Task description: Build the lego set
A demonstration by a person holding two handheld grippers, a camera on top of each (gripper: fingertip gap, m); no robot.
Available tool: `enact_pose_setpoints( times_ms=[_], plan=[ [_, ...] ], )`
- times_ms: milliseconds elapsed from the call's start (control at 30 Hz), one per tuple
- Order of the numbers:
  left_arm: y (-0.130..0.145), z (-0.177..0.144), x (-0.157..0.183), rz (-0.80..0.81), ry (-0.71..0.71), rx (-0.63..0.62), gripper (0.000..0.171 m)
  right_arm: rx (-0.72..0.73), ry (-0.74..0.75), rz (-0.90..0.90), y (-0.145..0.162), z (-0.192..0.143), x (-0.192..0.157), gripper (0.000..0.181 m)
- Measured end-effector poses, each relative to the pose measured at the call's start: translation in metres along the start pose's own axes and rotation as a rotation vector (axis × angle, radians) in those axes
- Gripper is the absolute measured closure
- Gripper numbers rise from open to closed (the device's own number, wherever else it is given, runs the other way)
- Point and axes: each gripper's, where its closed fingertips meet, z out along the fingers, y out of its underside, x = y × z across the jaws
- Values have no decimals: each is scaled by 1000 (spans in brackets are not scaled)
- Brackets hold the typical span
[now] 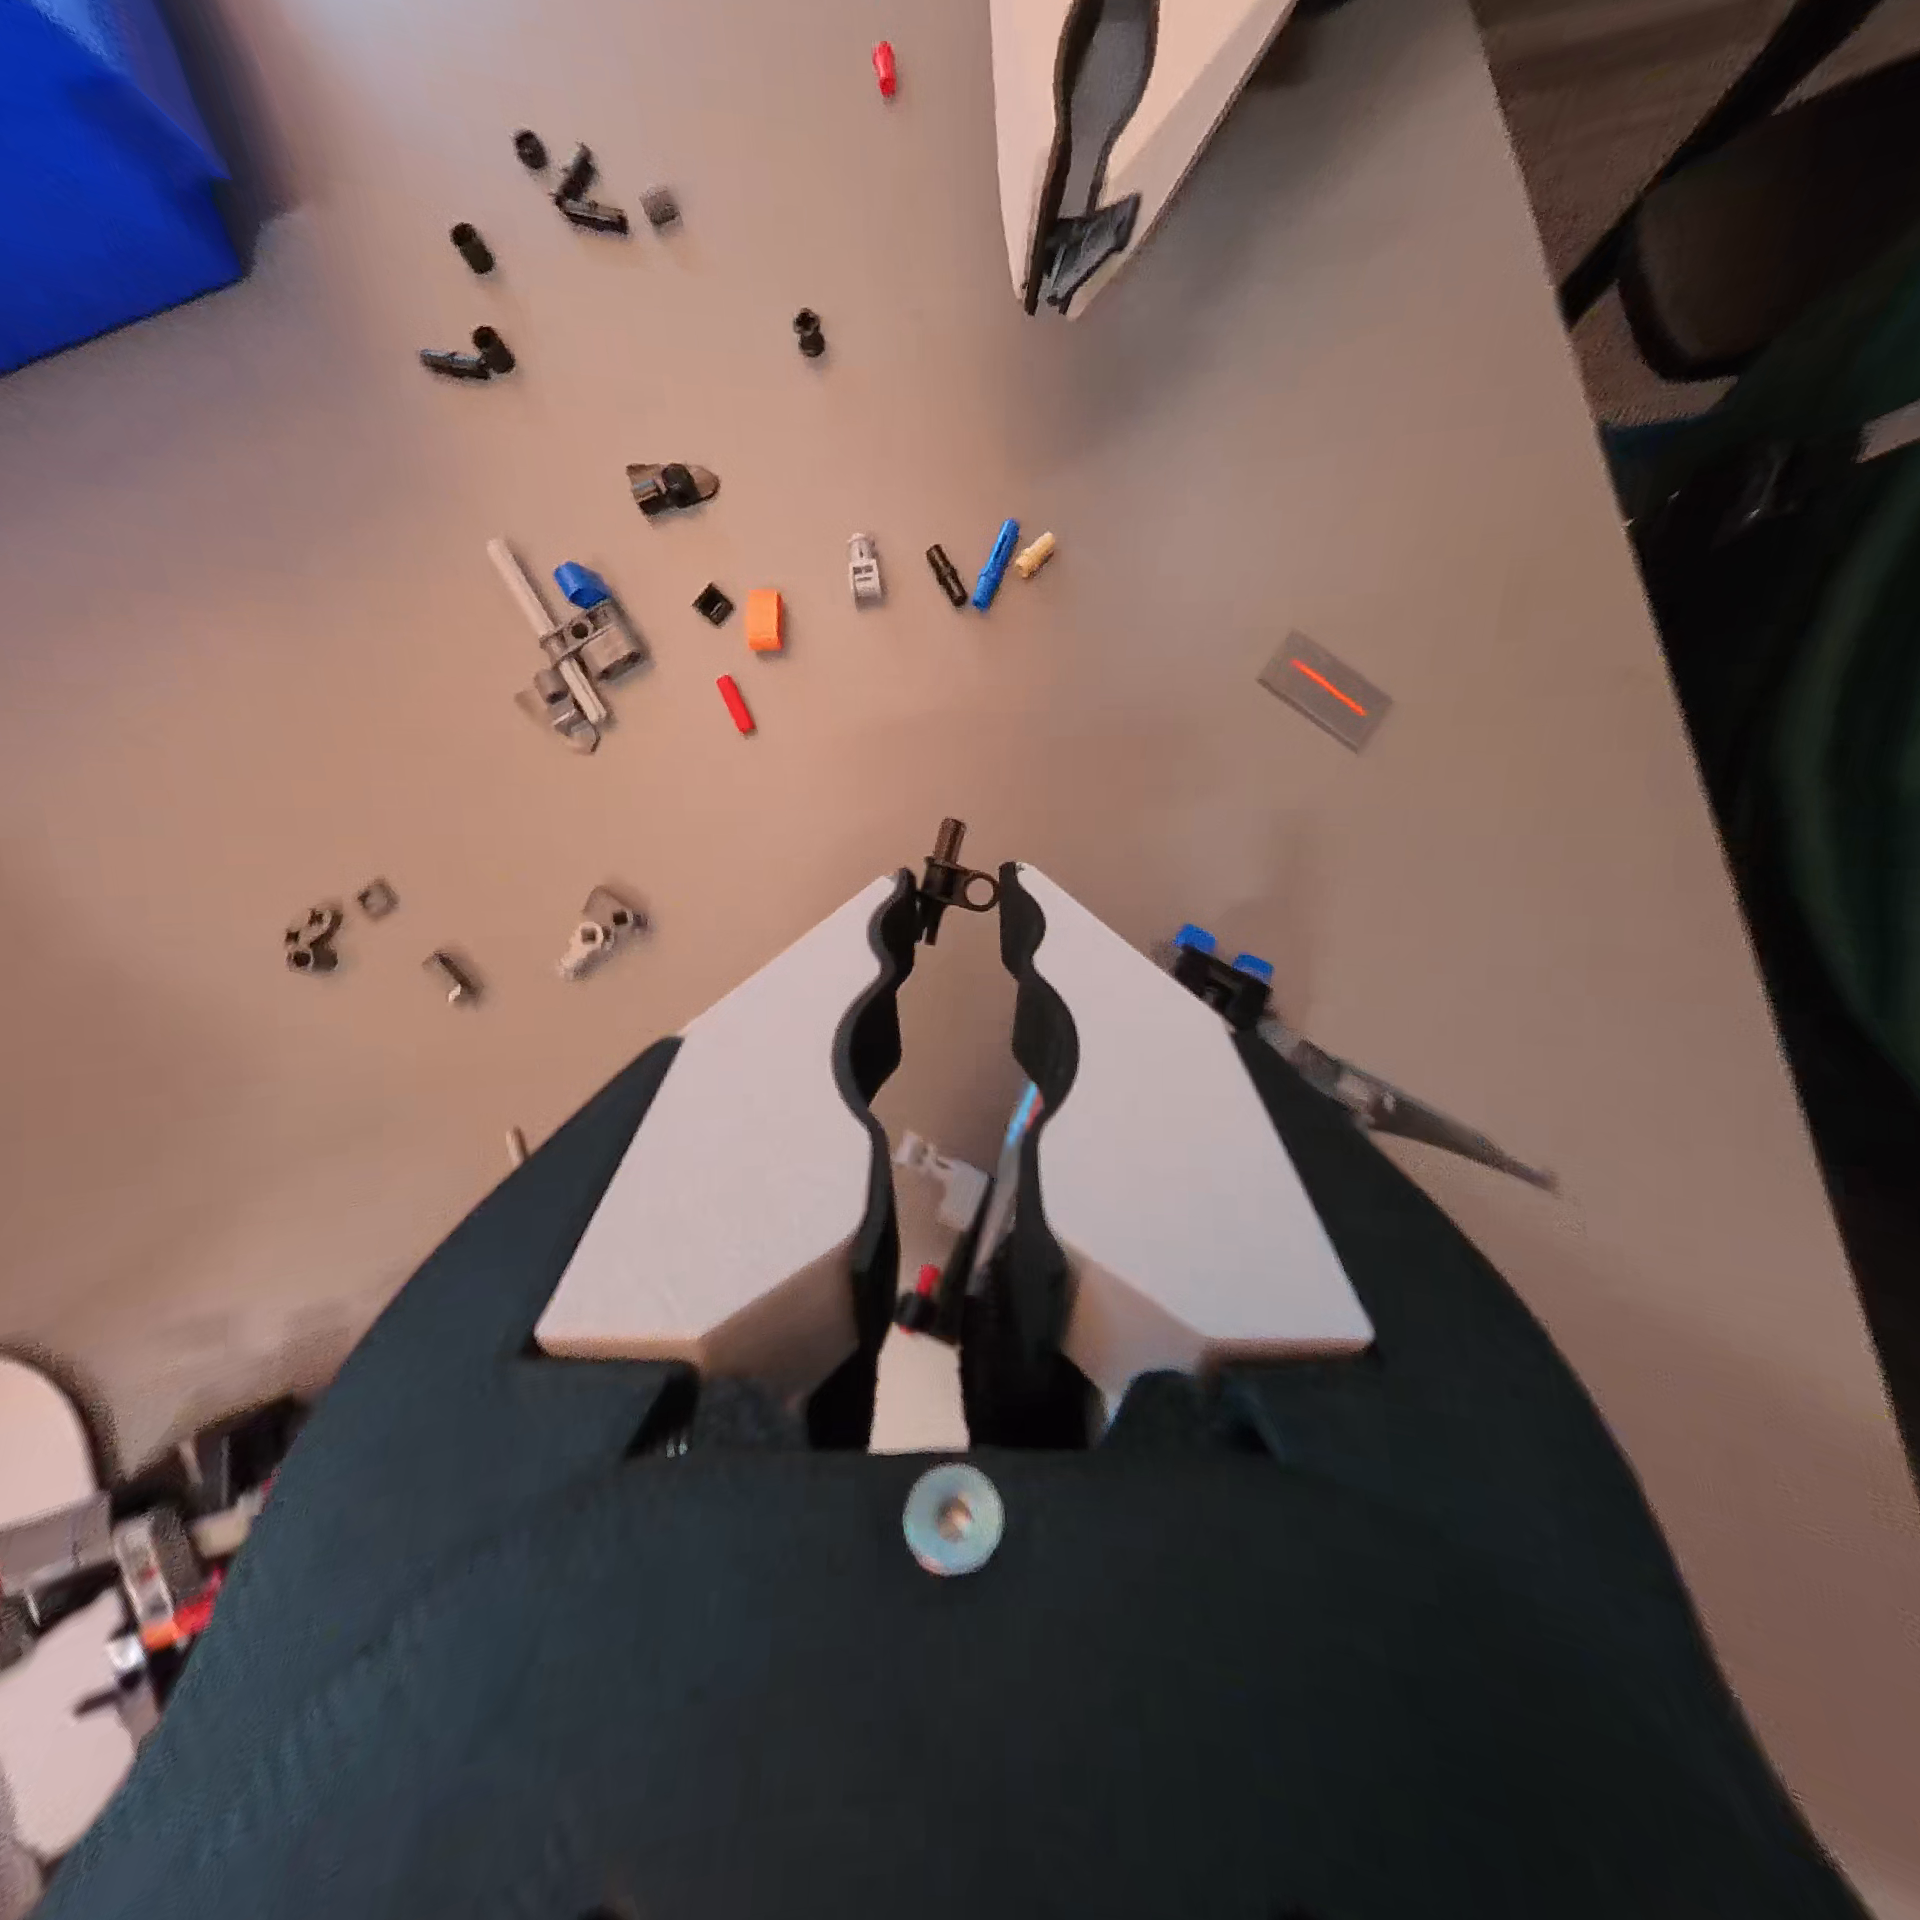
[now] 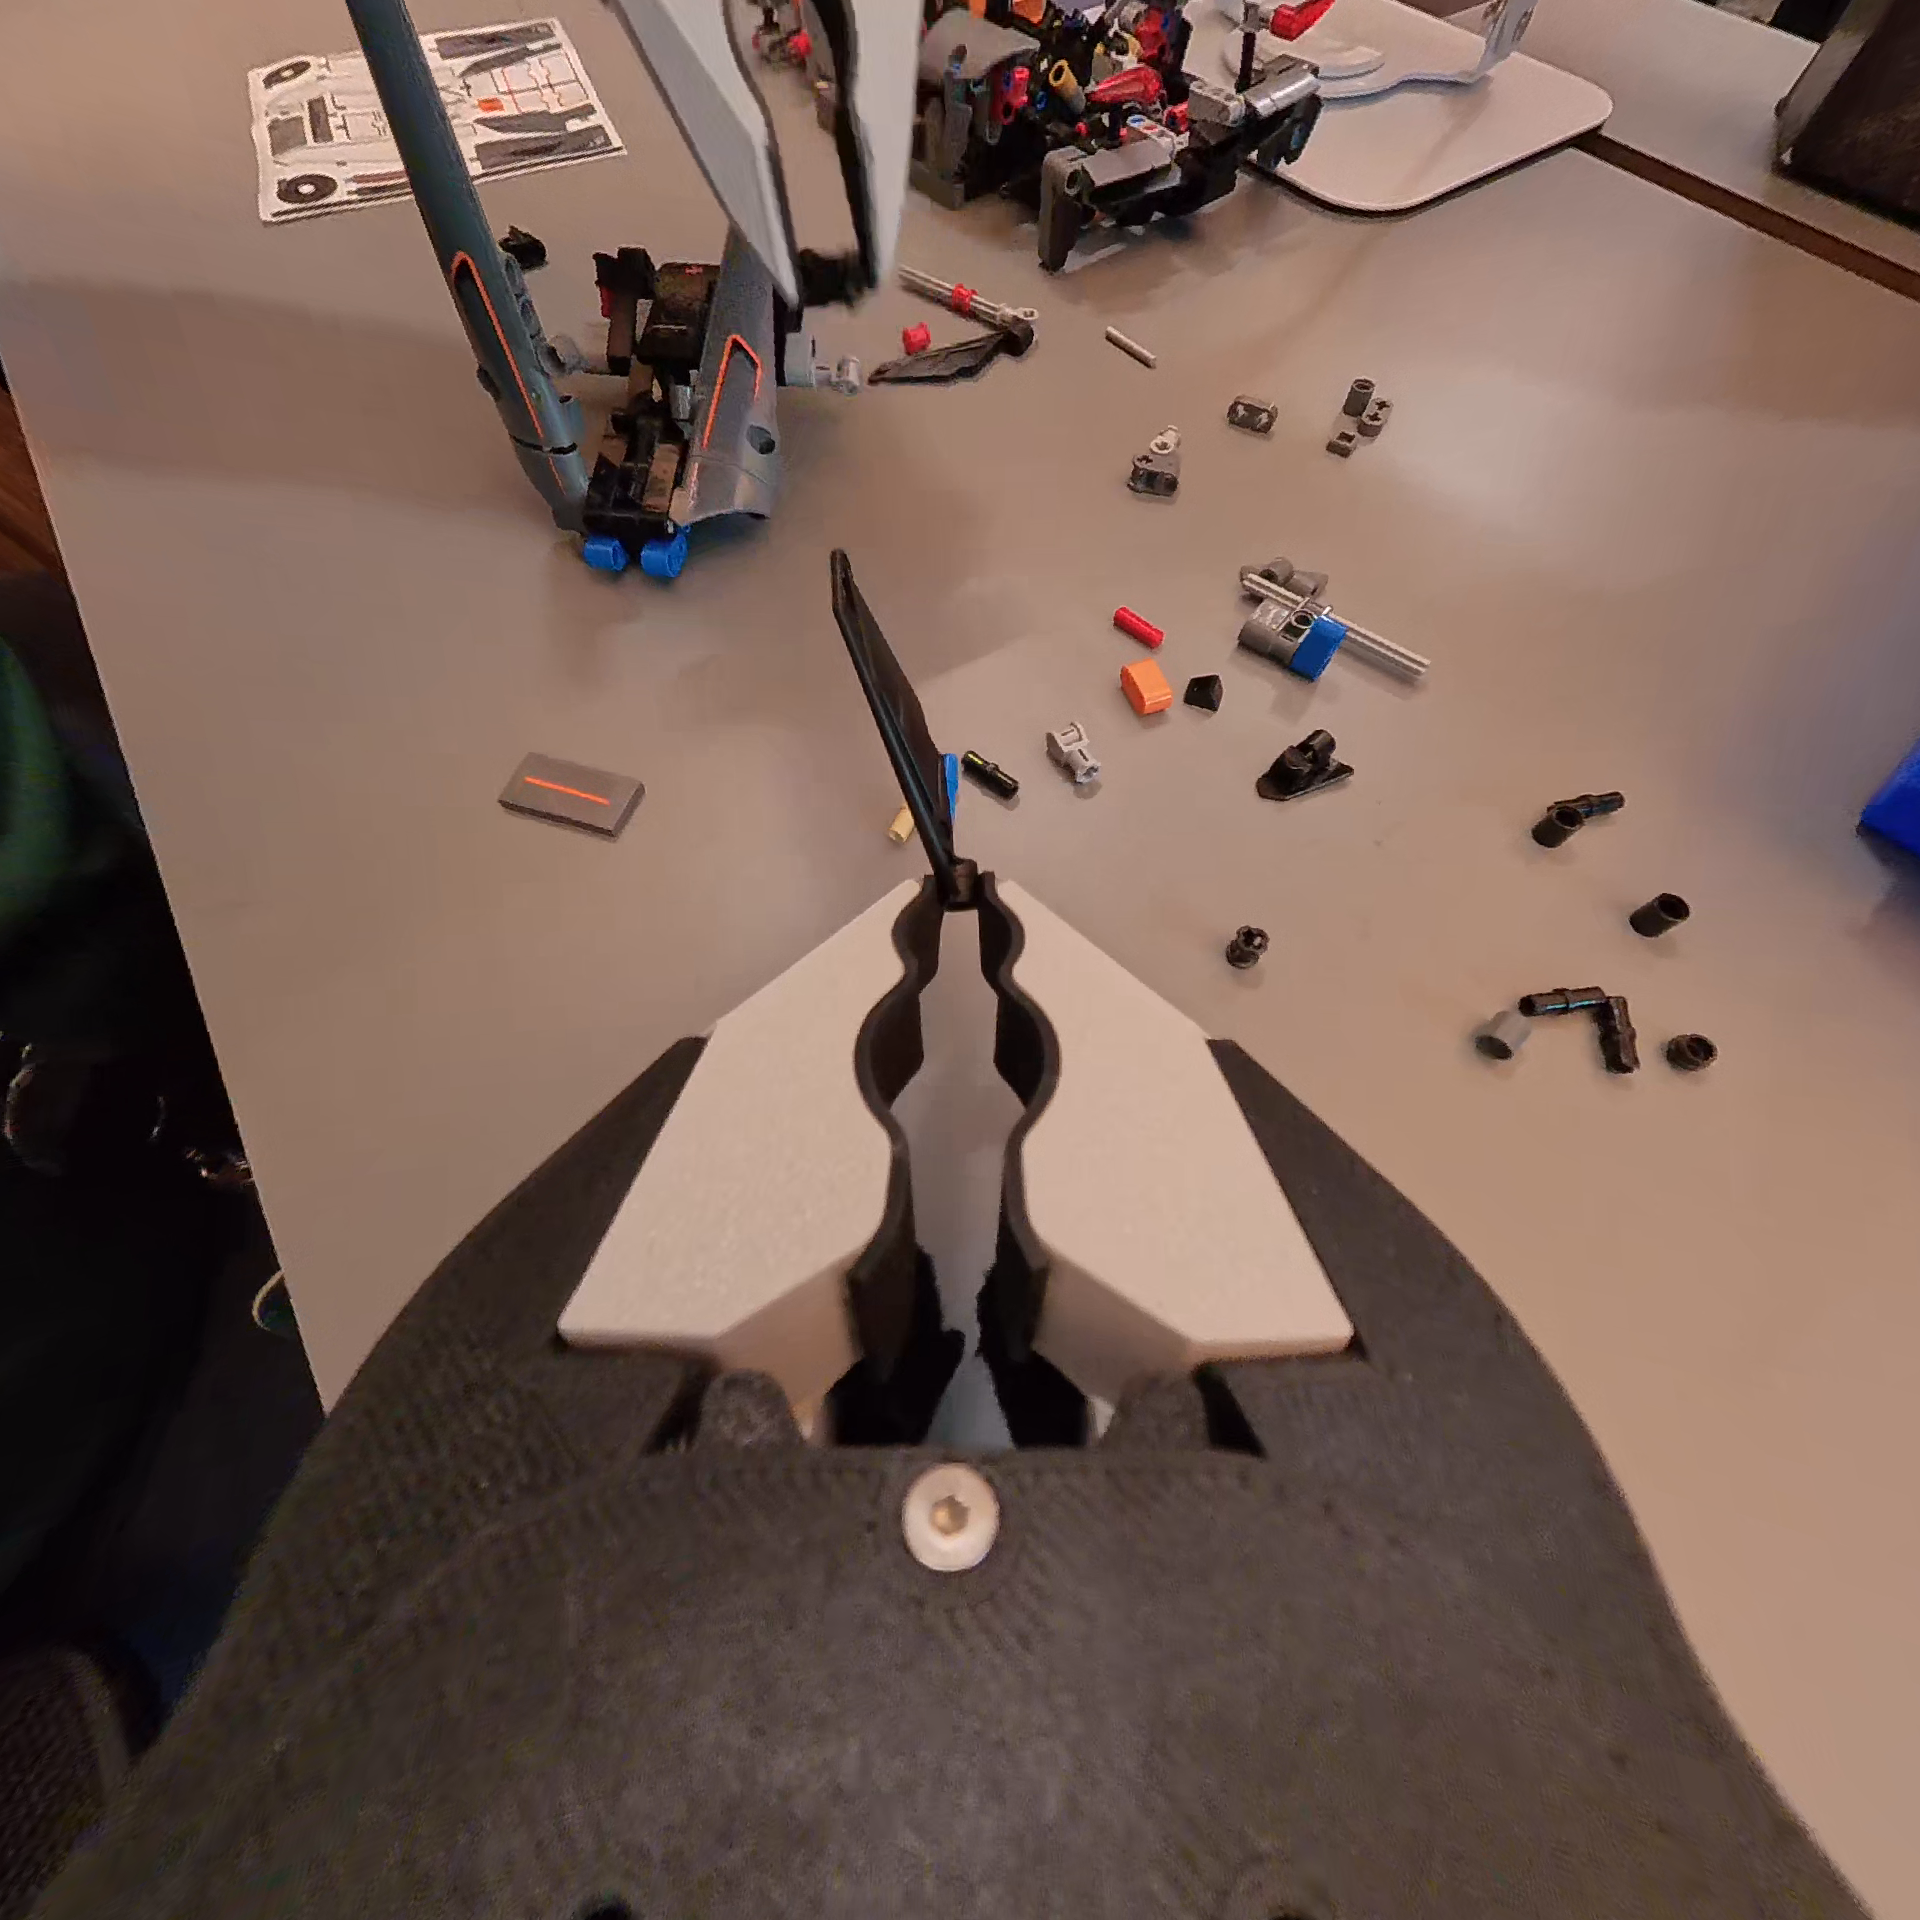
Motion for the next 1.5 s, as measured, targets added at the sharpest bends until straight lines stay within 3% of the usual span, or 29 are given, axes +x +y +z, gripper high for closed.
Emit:
enact_pose_setpoints(
  times_ms=[200,500,800,900,1033,1233,1367,1500],
  plan=[
    [17,-32,12,-49,-46,17,157,15,12,-21,-4,0,-4,177],
    [25,-45,6,188,-319,-121,157,-103,19,-84,7,9,-19,176],
    [32,-49,13,198,-312,-159,158,-97,11,-98,0,13,-31,177],
    [36,-50,21,151,-260,-163,158,-100,1,-104,0,15,-35,176],
    [47,-48,36,8,-84,-148,158,-93,-16,-105,-1,17,-40,176],
    [40,-41,50,-214,232,-9,158,-81,-35,-96,0,19,-43,176],
    [39,-28,64,-230,376,-35,158,-74,-46,-94,1,21,-46,176],
    [39,-17,63,-244,433,-62,158,-67,-51,-100,1,20,-47,177]
  ],
)
